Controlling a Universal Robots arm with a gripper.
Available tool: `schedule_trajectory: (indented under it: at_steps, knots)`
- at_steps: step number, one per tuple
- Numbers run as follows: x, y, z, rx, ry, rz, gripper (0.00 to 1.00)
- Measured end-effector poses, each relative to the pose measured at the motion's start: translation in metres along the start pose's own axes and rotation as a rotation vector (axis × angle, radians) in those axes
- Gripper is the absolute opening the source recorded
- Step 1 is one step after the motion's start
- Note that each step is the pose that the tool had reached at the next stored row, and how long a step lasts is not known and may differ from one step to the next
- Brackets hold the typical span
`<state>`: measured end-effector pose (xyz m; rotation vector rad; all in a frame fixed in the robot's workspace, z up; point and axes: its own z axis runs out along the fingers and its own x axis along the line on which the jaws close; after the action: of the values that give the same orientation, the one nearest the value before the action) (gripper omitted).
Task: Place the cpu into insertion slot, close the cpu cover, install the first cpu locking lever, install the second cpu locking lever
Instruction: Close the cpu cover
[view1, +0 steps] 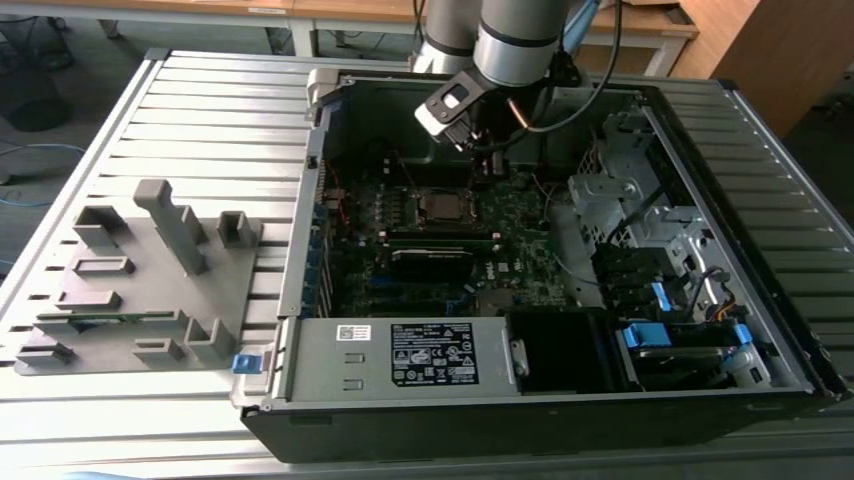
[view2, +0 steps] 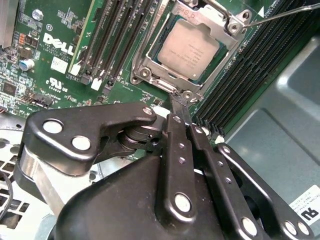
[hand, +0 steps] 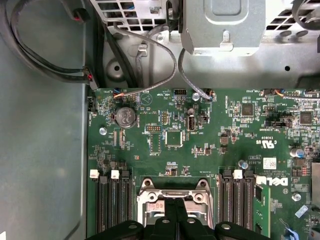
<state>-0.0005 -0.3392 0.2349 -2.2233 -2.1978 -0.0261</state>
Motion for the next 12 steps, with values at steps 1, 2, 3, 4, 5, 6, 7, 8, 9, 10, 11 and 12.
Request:
schedule_trajectory:
  at_steps: [1, 2, 3, 4, 5, 6, 7, 8, 9, 10, 11, 12]
  knots:
    - [0.0000, 0.0000, 0.0000, 0.0031, -0.0002, 0.000, 0.10]
    - [0.0000, 0.0000, -0.0001, 0.0051, -0.0003, 0.000, 0.10]
    - [0.0000, 0.0000, -0.0001, 0.0057, -0.0004, 0.000, 0.10]
    - [0.0000, 0.0000, -0.0001, 0.0063, -0.0004, 0.000, 0.10]
    - [0.0000, 0.0000, -0.0001, 0.0069, -0.0004, 0.000, 0.10]
    - [0.0000, 0.0000, -0.0001, 0.0074, -0.0003, 0.000, 0.10]
    - [0.0000, 0.0000, 0.0000, 0.0080, -0.0003, 0.000, 0.10]
    - [0.0000, 0.0000, -0.0001, 0.0086, -0.0003, 0.000, 0.10]
    - [0.0000, 0.0000, 0.0000, 0.0091, -0.0003, 0.000, 0.10]
    - [0.0000, 0.0000, 0.0000, 0.0094, -0.0003, 0.000, 0.10]
    - [0.0000, -0.0001, 0.0000, 0.0094, -0.0003, 0.000, 0.10]
    - [0.0000, -0.0008, 0.0000, 0.0094, -0.0003, 0.000, 0.10]
